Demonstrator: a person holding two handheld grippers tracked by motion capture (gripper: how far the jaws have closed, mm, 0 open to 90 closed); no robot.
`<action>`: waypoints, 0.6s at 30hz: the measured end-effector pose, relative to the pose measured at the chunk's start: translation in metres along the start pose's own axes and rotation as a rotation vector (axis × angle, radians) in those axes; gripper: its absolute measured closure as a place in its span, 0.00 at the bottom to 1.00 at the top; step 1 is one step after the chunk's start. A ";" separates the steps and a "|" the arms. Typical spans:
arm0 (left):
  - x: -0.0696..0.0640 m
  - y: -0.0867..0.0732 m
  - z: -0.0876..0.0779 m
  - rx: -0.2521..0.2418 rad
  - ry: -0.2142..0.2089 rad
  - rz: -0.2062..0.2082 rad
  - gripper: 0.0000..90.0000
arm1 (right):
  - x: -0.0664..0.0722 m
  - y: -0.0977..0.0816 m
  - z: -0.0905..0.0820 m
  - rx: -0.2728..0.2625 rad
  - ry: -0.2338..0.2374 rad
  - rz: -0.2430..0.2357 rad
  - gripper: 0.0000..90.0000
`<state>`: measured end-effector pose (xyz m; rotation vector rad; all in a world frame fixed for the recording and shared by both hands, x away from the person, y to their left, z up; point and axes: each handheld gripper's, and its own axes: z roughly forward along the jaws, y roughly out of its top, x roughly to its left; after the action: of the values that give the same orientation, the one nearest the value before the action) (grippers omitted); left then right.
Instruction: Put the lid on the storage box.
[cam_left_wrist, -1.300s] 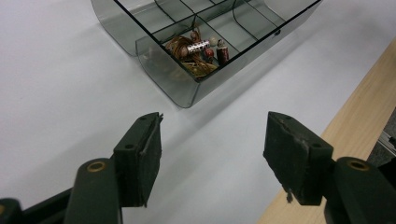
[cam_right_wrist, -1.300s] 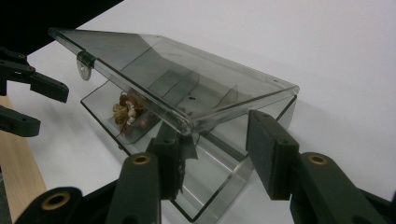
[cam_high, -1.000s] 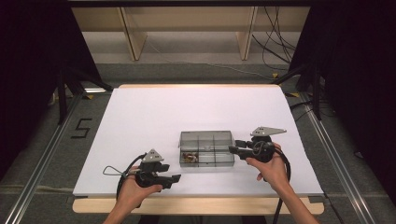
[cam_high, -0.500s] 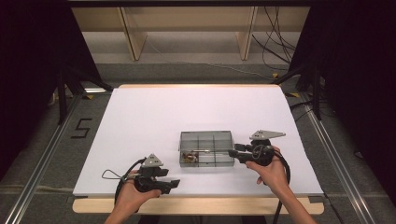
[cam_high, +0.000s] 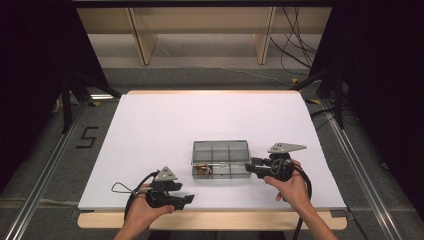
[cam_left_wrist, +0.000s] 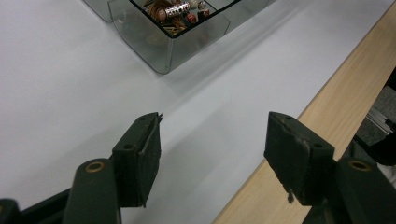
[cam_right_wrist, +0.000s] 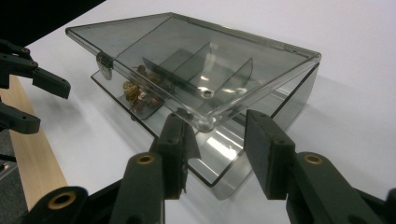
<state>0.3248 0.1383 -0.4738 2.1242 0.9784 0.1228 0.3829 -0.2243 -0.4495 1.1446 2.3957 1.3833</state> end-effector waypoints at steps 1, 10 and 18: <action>0.000 0.000 0.000 0.001 0.000 0.001 0.40 | 0.002 -0.001 0.000 0.012 0.010 0.034 0.68; 0.001 0.000 0.000 0.002 -0.001 0.002 0.40 | 0.004 -0.005 0.000 0.015 0.029 0.013 0.73; 0.004 -0.001 0.000 -0.002 -0.002 -0.005 0.40 | 0.005 -0.011 -0.001 0.016 0.042 0.019 0.73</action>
<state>0.3267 0.1411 -0.4752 2.1194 0.9819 0.1193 0.3733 -0.2246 -0.4562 1.1572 2.4348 1.4100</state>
